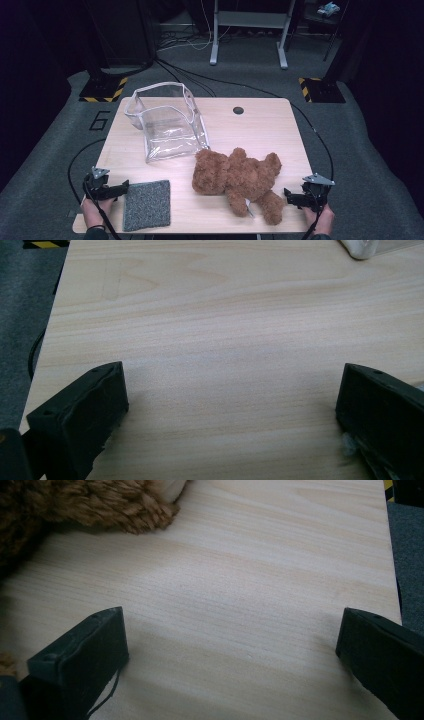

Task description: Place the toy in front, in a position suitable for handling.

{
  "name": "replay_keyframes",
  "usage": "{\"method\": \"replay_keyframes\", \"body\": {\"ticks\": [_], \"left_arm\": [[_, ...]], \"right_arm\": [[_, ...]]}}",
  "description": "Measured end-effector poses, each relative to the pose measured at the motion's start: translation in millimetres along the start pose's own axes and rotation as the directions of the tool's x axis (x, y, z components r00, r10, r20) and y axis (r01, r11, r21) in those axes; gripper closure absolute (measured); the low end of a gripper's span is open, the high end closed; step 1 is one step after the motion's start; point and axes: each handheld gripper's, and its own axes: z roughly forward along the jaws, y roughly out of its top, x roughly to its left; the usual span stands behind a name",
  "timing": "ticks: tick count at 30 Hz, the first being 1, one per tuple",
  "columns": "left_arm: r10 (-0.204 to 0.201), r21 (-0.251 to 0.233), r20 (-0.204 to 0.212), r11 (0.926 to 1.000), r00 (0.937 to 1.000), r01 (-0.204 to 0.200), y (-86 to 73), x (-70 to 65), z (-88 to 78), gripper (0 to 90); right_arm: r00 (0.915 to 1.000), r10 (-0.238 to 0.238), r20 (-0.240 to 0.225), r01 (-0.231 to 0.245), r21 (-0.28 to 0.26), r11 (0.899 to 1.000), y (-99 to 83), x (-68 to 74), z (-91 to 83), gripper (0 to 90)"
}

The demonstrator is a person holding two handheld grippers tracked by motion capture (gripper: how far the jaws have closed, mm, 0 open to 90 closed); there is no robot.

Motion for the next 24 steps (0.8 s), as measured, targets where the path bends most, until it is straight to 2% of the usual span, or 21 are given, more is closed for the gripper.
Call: {"method": "replay_keyframes", "body": {"ticks": [11, 16, 20, 24], "left_arm": [[-0.006, 0.0, 0.0, 1.0, 1.0, 0.006, 0.6, -0.6, 0.7, 0.0], [0.008, -0.003, 0.006, 1.0, 0.9999, -0.008, 1.7, 1.3, 1.3, 0.1], [-0.017, -0.022, 0.01, 0.9996, 0.9998, 0.017, 4.1, 1.9, -1.6, 0.1], [-0.039, -0.061, 0.054, 0.9973, 0.9978, 0.042, 15.9, -0.7, -9.2, 0.1]], "right_arm": [[0.9999, -0.011, -0.005, 0.011, -0.004, 1.0, 2.2, -1.1, 2.5, 0.0], [0.9999, -0.013, -0.003, 0.013, -0.003, 1.0, 2.3, -0.9, 2.4, 0.0], [1.0, -0.006, -0.002, 0.006, -0.003, 1.0, 2.1, -0.4, 2.2, 0.0], [1.0, -0.009, 0.0, 0.009, -0.004, 1.0, 2.2, -1.1, 2.4, 0.0]]}}
